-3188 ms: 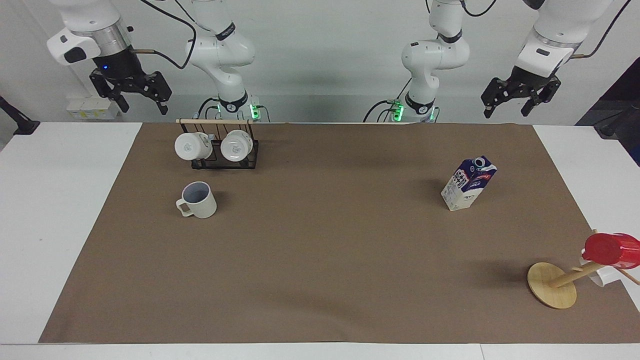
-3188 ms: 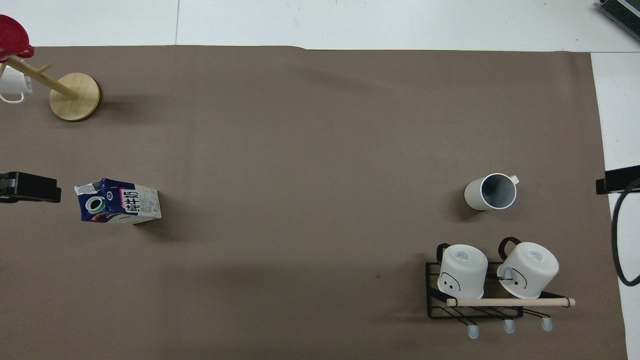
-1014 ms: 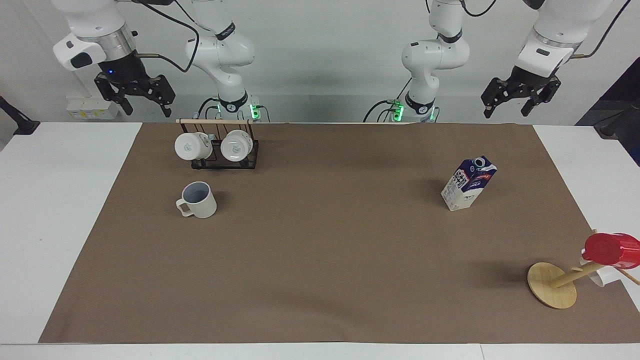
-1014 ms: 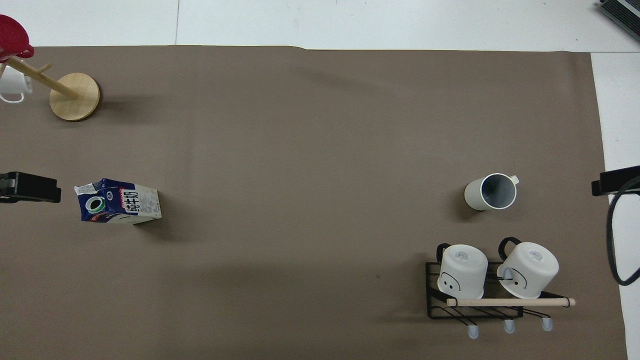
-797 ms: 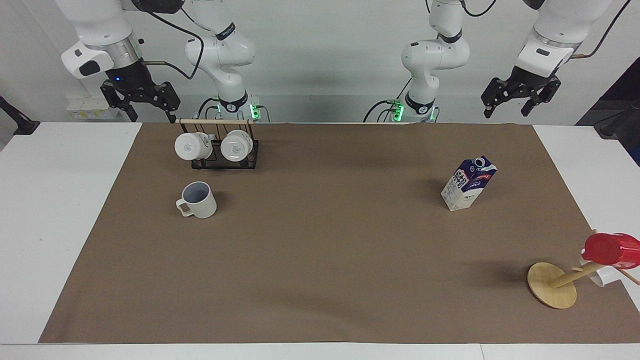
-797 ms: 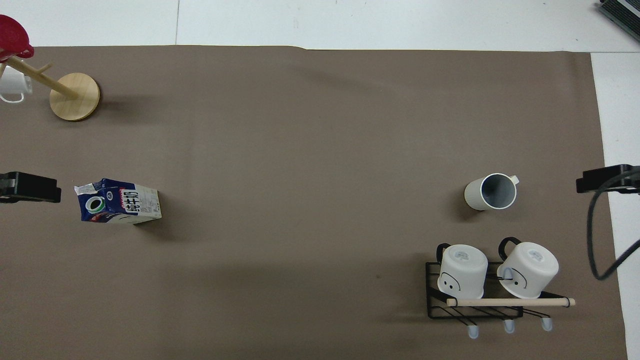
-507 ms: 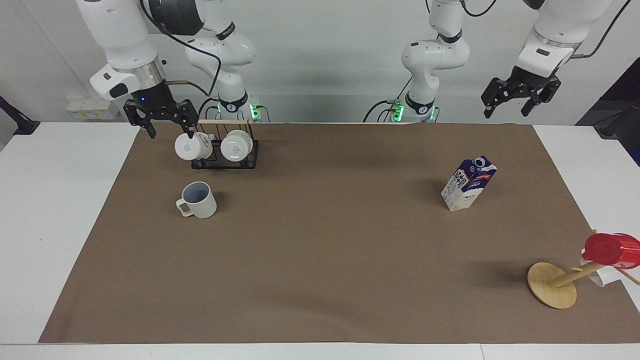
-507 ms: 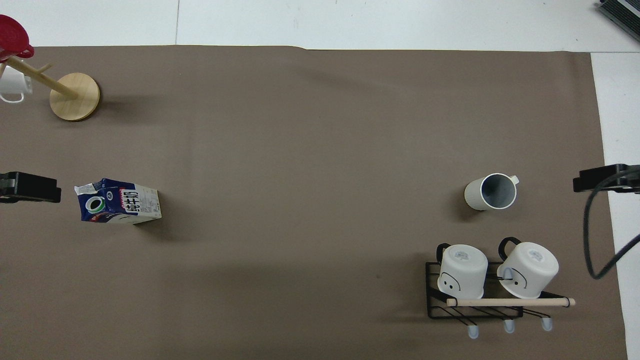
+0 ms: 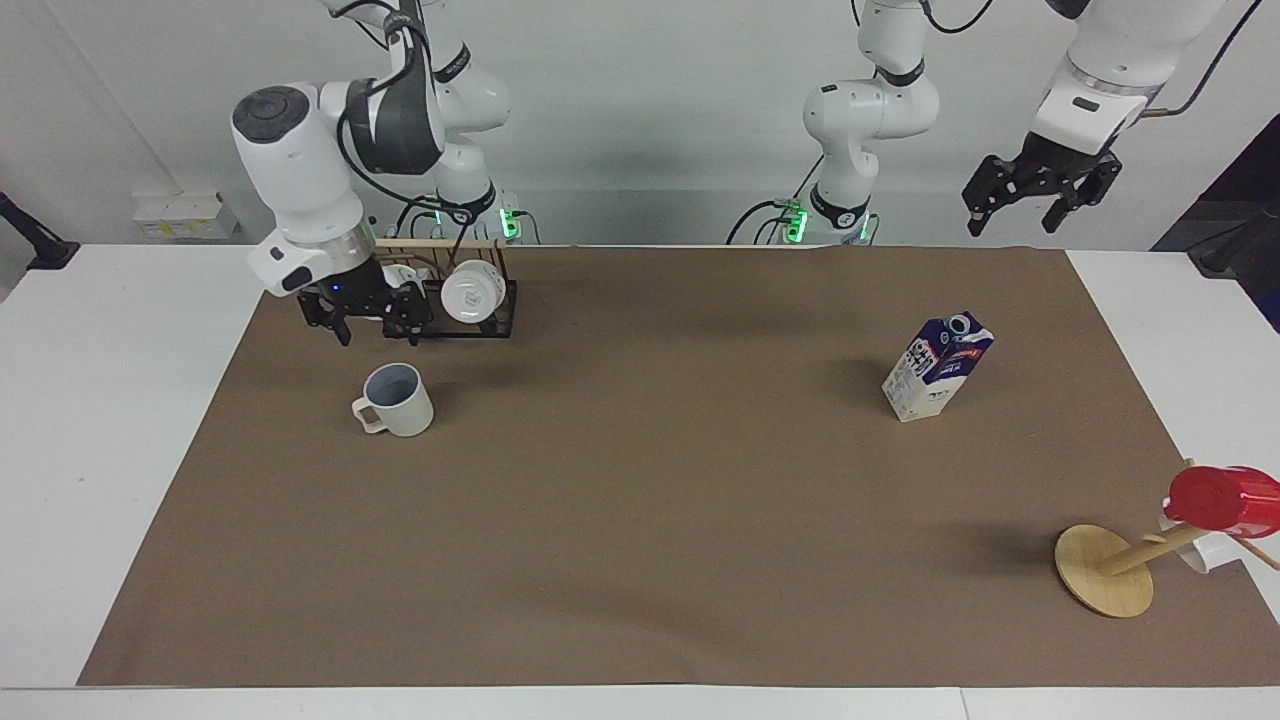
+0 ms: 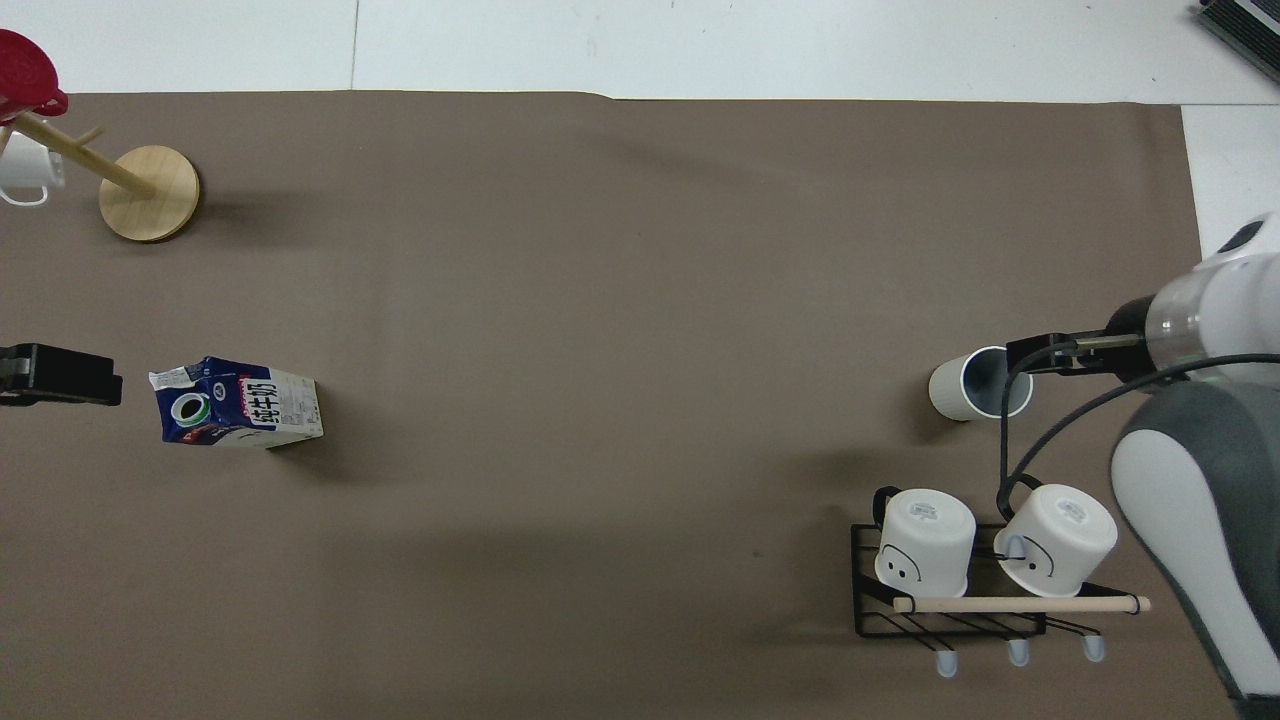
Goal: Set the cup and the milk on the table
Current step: 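Reach the right gripper to the white mug and grasp it, then carry the mug toward the table center while the left gripper reaches the carton, then grasp the milk carton with the left gripper while the right gripper holds the mug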
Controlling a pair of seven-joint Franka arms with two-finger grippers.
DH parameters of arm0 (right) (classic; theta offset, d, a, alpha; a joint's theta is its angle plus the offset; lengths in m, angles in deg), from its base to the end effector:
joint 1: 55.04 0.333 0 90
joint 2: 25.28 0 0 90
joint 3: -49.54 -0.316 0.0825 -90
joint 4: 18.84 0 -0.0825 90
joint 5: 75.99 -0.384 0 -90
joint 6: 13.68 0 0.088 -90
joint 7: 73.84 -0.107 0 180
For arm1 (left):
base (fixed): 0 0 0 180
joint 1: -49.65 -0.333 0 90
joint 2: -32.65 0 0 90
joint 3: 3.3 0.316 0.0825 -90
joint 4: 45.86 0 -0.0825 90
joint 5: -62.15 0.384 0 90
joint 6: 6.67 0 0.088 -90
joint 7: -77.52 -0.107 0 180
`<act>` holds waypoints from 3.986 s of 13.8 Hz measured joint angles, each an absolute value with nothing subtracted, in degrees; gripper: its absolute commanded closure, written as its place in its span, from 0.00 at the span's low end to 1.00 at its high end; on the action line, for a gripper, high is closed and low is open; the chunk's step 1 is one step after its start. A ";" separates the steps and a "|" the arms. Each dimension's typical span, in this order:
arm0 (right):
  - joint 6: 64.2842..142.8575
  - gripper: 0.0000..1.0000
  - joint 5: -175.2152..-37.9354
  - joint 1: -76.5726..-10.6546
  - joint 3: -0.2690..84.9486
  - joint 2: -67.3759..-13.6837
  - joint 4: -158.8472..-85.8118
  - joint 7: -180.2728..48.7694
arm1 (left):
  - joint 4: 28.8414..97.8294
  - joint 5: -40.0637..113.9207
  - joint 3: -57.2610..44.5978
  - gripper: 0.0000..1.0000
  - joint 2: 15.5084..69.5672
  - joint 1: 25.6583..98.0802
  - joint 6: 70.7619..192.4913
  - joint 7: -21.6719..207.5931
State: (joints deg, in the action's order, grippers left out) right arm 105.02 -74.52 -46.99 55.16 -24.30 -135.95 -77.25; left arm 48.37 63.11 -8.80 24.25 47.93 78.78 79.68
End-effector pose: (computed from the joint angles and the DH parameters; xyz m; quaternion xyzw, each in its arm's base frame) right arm 0.5505 0.0218 0.4523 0.9997 -0.0027 0.0229 0.0094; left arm 0.4987 -0.0351 0.6600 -0.9998 0.0130 0.0029 0.0155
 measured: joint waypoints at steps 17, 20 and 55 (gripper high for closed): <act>120.54 0.74 -74.52 -46.44 55.30 -30.75 -145.32 -78.07 | 48.37 63.11 -8.80 0.00 24.25 47.93 78.78 79.68; 120.54 1.00 -74.52 -46.45 55.30 -30.78 -145.34 -78.09 | 48.37 63.11 -8.80 0.00 24.25 47.93 78.80 79.69; 116.78 1.00 -74.53 -14.40 54.78 -45.59 -122.66 -129.00 | 53.09 62.91 -9.93 0.00 24.51 54.30 84.31 90.23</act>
